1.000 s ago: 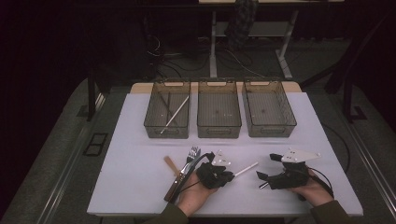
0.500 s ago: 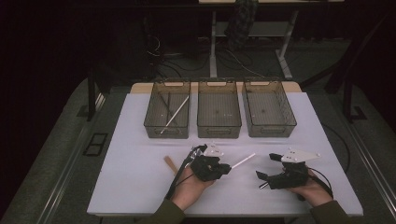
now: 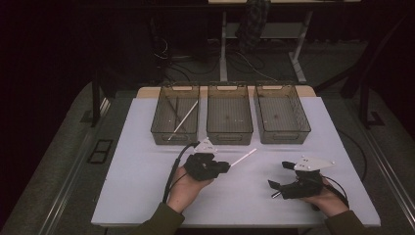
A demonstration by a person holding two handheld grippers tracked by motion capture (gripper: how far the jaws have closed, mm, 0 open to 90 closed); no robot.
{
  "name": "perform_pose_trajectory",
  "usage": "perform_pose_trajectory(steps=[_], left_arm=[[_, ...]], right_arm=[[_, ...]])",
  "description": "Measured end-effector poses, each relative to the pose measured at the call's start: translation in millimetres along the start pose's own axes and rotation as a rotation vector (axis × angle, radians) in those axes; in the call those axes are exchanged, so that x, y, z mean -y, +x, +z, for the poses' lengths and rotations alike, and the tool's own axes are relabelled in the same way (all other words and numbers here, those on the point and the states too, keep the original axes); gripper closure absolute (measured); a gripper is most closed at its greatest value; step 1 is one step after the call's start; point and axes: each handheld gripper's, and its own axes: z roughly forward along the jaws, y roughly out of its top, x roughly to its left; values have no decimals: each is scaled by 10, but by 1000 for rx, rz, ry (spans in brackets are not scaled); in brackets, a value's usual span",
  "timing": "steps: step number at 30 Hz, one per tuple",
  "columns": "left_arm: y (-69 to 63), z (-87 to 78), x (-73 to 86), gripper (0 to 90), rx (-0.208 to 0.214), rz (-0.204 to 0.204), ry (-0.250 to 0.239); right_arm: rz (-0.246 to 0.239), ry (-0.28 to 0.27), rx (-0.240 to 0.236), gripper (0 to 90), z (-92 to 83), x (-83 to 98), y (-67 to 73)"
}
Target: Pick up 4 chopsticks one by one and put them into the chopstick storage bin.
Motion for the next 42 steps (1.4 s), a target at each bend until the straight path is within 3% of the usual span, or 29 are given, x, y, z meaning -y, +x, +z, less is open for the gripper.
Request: perform_pose_trajectory(steps=[5,17,31,42], left_arm=[[122,-153,15,840,-21,10,-18],[384,-435,62,841,-77,-38,-53],[643,-642,128,840,-154,-92,-90],[907,-755,88,840,-210,-143,-135]], right_arm=[[-2,1,1,118,0,0,0],[-11,9,3,118,5,5,2],[-12,10,5,118,3,6,-3],[-5,12,7,118,15,3,0]])
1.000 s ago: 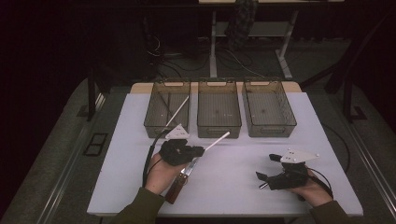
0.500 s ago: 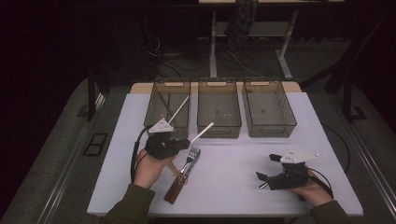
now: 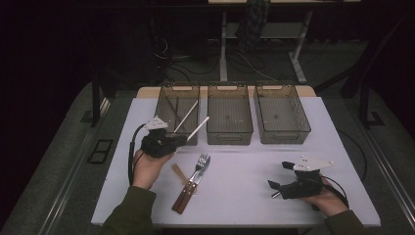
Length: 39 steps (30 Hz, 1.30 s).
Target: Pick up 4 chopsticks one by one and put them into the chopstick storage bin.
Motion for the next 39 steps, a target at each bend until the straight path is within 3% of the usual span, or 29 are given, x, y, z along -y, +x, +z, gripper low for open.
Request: perform_pose_trajectory(steps=[5,9,16,31,39], left_arm=[[153,31,-102,841,-41,-3,-5],[298,40,-214,841,-66,-29,-14],[475,71,-363,840,-81,-60,-33],[775,302,-757,840,-139,-64,-31],[964,515,-934,840,-219,-51,1]], right_arm=[[5,2,1,118,-1,0,-6],[5,0,0,118,-5,3,-5],[2,1,1,118,-5,8,-11],[18,-8,6,118,-34,22,-28],[23,-10,3,118,-44,30,-26]])
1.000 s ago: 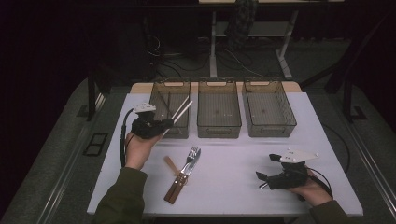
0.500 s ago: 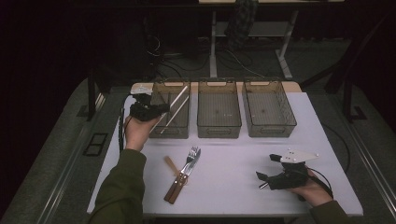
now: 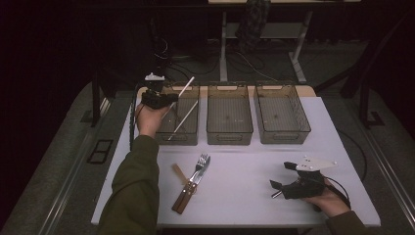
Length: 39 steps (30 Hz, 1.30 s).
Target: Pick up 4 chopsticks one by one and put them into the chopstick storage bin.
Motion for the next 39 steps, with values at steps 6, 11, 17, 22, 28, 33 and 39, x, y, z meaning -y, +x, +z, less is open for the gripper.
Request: perform_pose_trajectory(steps=[6,11,17,22,28,33,39], left_arm=[[72,208,60,840,-33,-33,-1],[66,343,83,840,-25,-51,2],[64,487,123,838,-31,-51,52],[66,527,165,823,-28,-48,75],[15,434,104,691,4,-39,40],[-113,315,40,611,39,11,27],[-216,174,27,518,90,28,26]], right_arm=[[6,-2,-4,118,-15,11,-7],[19,-12,-2,118,-46,21,-15],[27,-15,3,118,-62,35,-33],[29,-13,5,118,-67,43,-30],[26,-11,5,118,-56,37,-15],[23,-9,4,118,-49,33,-11],[22,-8,1,118,-35,32,-17]])
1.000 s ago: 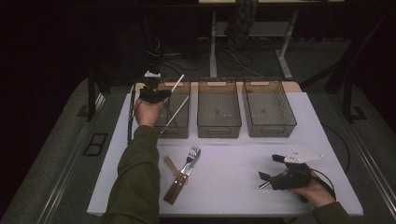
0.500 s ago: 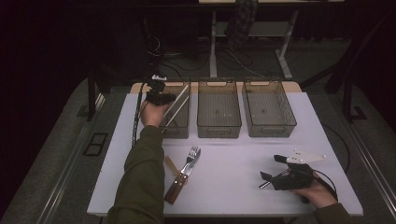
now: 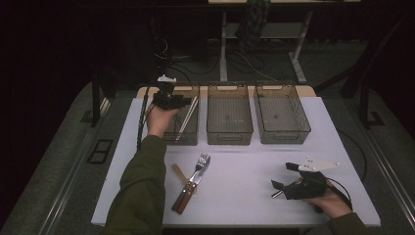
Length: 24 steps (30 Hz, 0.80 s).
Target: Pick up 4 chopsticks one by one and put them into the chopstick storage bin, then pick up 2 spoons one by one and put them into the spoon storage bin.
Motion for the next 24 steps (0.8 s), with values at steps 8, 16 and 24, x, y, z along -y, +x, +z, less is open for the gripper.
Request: perform_pose_trajectory(steps=[8,16,24], left_arm=[[-171,-261,168,445,51,42,-22],[-402,-418,386,425,129,67,-48],[-608,-528,578,373,166,107,-41]], right_arm=[[1,11,0,118,9,8,-23],[-6,15,0,118,15,9,-25],[-8,13,1,118,17,-1,-17]])
